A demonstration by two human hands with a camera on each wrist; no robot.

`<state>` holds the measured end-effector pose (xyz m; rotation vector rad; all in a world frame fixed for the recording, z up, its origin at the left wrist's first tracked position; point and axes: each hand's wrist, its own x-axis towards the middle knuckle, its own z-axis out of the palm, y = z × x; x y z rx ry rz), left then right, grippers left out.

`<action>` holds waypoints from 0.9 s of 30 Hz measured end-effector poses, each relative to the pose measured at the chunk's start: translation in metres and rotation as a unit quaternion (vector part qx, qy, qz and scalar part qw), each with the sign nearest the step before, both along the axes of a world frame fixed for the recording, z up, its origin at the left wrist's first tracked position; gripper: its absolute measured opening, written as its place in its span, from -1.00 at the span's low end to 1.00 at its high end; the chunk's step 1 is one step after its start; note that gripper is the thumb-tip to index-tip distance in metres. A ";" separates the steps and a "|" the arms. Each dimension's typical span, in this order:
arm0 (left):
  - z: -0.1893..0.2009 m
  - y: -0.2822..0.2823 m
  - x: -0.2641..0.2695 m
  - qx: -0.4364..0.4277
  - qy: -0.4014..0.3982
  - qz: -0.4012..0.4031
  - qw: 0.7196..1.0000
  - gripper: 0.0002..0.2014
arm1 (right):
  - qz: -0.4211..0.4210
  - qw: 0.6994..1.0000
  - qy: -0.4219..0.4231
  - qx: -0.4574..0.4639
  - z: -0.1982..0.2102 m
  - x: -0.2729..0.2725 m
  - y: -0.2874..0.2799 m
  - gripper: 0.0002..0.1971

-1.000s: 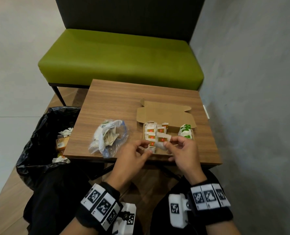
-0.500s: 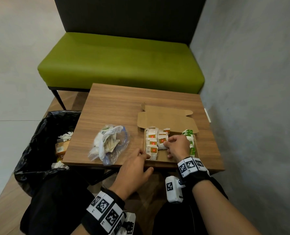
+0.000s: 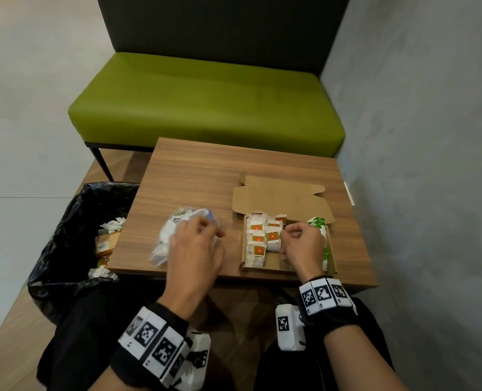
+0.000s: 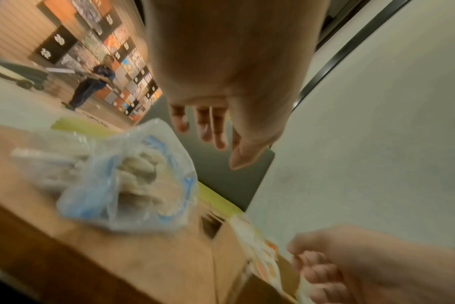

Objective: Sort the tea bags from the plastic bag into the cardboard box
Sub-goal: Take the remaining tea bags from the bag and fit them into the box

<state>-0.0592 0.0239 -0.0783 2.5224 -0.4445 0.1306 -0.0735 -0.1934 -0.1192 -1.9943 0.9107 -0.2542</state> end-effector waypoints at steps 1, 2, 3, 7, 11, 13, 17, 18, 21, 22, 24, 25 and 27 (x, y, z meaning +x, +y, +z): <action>0.003 0.007 0.006 0.026 -0.021 0.032 0.999 -0.81 | 0.005 1.000 -0.014 -0.014 0.003 -0.001 0.003 -0.96; 0.005 0.013 0.012 0.058 -0.022 0.058 0.996 -0.79 | 0.013 0.999 -0.027 -0.033 0.005 -0.001 0.008 -0.95; 0.007 0.019 0.018 0.092 -0.004 0.076 0.993 -0.76 | 0.027 0.997 -0.038 -0.056 0.010 -0.002 0.015 -0.94; 0.002 0.036 0.035 0.139 0.099 0.073 0.983 -0.66 | 0.137 0.980 -0.095 -0.113 0.025 -0.001 0.055 -0.90; 0.001 0.044 0.037 0.082 0.105 0.042 0.990 -0.62 | 0.277 0.952 -0.048 -0.125 0.026 0.009 0.095 -0.84; 0.003 0.049 0.037 0.049 0.106 0.033 0.993 -0.58 | 0.316 0.940 -0.019 -0.128 0.024 0.015 0.108 -0.84; 0.005 0.059 0.036 0.005 0.117 0.016 0.993 -0.51 | 0.319 0.933 0.030 -0.167 0.023 0.025 0.120 -0.78; 0.005 0.062 0.036 -0.001 0.116 0.015 0.993 -0.49 | 0.305 0.935 0.037 -0.177 0.022 0.026 0.120 -0.76; 0.007 0.066 0.036 -0.019 0.119 0.015 0.993 -0.48 | 0.292 0.932 0.063 -0.207 0.019 0.027 0.117 -0.70; 0.007 0.067 0.035 -0.019 0.120 0.014 0.992 -0.48 | 0.298 0.928 0.068 -0.215 0.018 0.026 0.117 -0.68; 0.007 0.066 0.032 -0.018 0.116 0.011 0.993 -0.46 | 0.310 0.920 0.055 -0.235 0.017 0.023 0.118 -0.66; 0.007 0.065 0.031 -0.018 0.114 0.009 0.993 -0.45 | 0.317 0.912 0.033 -0.258 0.019 0.021 0.119 -0.66; 0.007 0.064 0.030 -0.018 0.109 0.007 0.994 -0.45 | 0.342 0.880 -0.029 -0.328 0.023 0.017 0.122 -0.69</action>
